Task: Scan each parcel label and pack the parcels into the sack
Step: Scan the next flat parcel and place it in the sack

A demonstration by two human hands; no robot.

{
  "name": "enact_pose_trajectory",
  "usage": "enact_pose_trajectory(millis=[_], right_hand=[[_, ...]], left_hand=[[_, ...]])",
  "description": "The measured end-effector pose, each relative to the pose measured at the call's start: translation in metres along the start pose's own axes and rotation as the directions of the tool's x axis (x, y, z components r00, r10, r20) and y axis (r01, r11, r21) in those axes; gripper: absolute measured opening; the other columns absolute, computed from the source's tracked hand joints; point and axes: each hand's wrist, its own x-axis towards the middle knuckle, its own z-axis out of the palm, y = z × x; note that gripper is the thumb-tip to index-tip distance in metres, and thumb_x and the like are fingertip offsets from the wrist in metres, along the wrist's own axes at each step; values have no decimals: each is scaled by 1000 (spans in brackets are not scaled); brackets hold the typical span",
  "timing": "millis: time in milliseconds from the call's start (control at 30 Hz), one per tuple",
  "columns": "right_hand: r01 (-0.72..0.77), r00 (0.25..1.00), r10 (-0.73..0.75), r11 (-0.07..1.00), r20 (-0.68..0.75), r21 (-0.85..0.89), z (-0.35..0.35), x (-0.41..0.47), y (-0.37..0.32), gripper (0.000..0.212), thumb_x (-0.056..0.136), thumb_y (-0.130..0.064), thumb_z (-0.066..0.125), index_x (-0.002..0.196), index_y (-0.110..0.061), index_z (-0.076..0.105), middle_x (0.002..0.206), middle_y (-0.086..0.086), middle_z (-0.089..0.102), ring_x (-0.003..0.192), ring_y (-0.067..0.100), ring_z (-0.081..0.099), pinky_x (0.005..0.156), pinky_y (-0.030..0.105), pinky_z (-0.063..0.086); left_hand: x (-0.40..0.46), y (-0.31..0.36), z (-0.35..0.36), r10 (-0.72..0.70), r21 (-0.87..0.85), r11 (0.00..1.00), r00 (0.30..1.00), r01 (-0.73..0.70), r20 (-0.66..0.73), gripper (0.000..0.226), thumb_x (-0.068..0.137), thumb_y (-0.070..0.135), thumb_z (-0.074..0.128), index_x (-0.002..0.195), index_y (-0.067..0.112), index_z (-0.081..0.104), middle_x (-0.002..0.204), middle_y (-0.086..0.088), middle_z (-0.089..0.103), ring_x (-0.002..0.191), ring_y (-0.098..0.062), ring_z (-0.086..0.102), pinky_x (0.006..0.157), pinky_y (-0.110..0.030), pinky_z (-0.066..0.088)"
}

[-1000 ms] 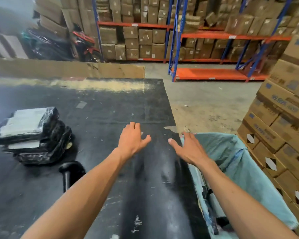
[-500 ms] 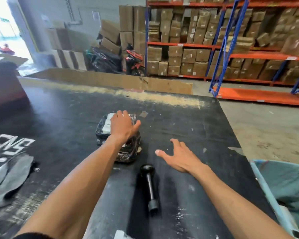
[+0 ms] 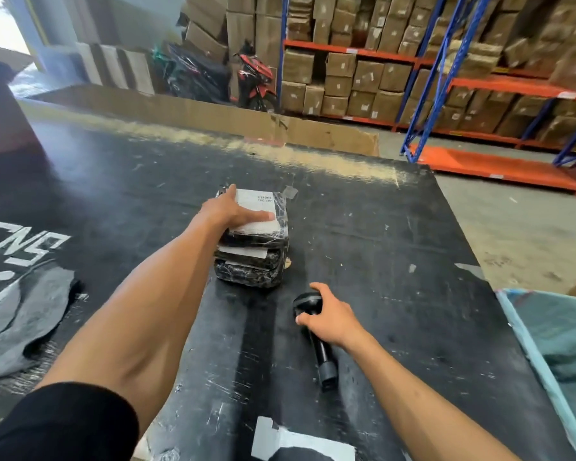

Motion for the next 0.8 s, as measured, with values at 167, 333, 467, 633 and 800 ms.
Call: enact_pose_trajectory(millis=[167, 333, 467, 633, 800], right_hand=[[-25, 997, 47, 942, -57, 333, -3, 3, -3, 66, 87, -18, 71, 146, -38, 49, 105, 11, 77, 64, 25, 73, 61, 34, 63], [152, 969, -27, 851, -247, 503, -35, 7, -20, 53, 92, -18, 71, 138, -37, 52, 96, 11, 78, 56, 19, 67, 56, 35, 61], [272, 952, -113, 737, -285, 619, -71, 7, -47, 54, 98, -13, 64, 142, -37, 44, 95, 11, 76, 64, 24, 72, 64, 47, 67], [388, 895, -205, 797, -397, 463, -88, -6, -75, 51, 99, -27, 65, 139, -47, 40, 104, 3, 70, 62, 21, 78, 55, 34, 64], [474, 842, -251, 765, -477, 435, -92, -19, -87, 49, 95, -41, 68, 137, -49, 43, 104, 4, 73, 55, 15, 69, 51, 28, 59]], left_hand=[[-4, 1, 1, 30, -45, 998, 997, -33, -65, 150, 33, 99, 66, 160, 37, 17, 162, -8, 35, 146, -40, 32, 115, -53, 33], [-24, 3, 11, 33, -138, 988, 965, -71, -260, 124, 46, 90, 74, 154, 47, 28, 146, -21, 47, 134, -43, 45, 108, -50, 40], [-39, 8, 21, 118, -207, 955, 913, -212, -391, 113, 48, 83, 79, 147, 57, 32, 124, -8, 43, 111, -42, 58, 99, -47, 46], [-55, 9, 33, 157, -242, 921, 860, -305, -485, 107, 50, 78, 81, 143, 62, 30, 113, -2, 37, 94, -35, 60, 89, -45, 52], [-63, 6, 44, 179, -243, 904, 826, -353, -534, 106, 52, 78, 82, 144, 62, 30, 111, -1, 38, 83, -24, 51, 83, -40, 52]])
